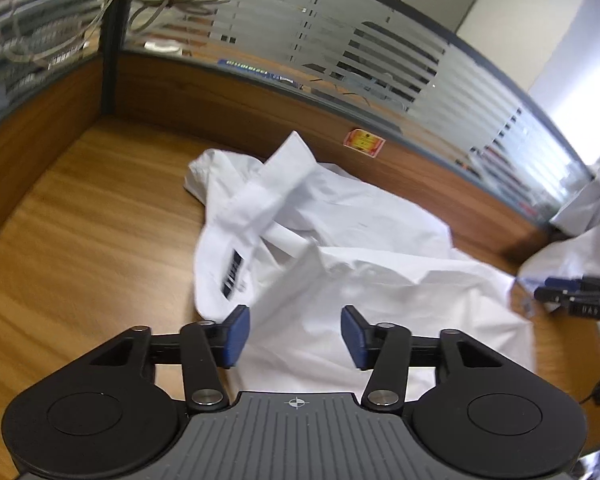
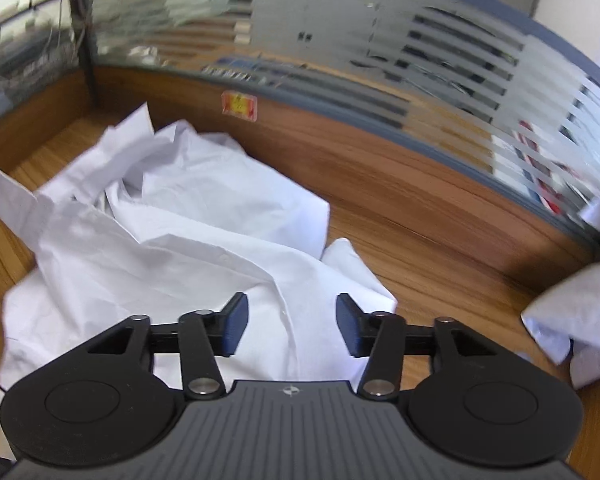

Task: Fold clothes

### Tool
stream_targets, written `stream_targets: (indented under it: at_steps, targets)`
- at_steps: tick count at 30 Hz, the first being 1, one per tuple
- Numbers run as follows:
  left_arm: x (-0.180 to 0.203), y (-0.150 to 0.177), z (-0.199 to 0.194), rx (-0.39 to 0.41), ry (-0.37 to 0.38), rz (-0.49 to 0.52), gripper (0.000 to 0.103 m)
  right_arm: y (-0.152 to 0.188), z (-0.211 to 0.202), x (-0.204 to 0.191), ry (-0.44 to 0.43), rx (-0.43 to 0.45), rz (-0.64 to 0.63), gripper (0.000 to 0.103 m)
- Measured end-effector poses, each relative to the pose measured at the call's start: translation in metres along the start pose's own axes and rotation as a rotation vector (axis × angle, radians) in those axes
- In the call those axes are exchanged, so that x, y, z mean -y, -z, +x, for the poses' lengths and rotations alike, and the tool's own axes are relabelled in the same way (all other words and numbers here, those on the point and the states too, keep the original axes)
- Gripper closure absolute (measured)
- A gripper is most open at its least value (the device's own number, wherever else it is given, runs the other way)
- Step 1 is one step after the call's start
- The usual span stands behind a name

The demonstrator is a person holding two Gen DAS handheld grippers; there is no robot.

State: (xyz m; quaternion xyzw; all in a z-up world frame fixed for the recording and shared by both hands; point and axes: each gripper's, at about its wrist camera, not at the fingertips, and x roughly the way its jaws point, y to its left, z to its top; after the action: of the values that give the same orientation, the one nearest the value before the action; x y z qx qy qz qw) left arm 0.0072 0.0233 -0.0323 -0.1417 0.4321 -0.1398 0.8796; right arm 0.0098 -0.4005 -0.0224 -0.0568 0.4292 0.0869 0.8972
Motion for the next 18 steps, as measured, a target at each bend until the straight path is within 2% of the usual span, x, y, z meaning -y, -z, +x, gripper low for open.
stream_targets:
  at_steps: [8, 13, 18]
  targets:
    - [0.021, 0.043, 0.005, -0.07, -0.004, -0.098, 0.046, 0.058, -0.048, 0.037, 0.018, -0.013, 0.118, 0.047]
    - [0.034, 0.072, 0.019, -0.109, -0.016, -0.174, 0.041, 0.102, -0.058, 0.049, 0.0, -0.05, 0.175, 0.047]
    - [0.041, 0.098, 0.044, -0.151, -0.028, -0.235, 0.041, 0.142, -0.056, 0.057, -0.044, -0.088, 0.247, 0.047]
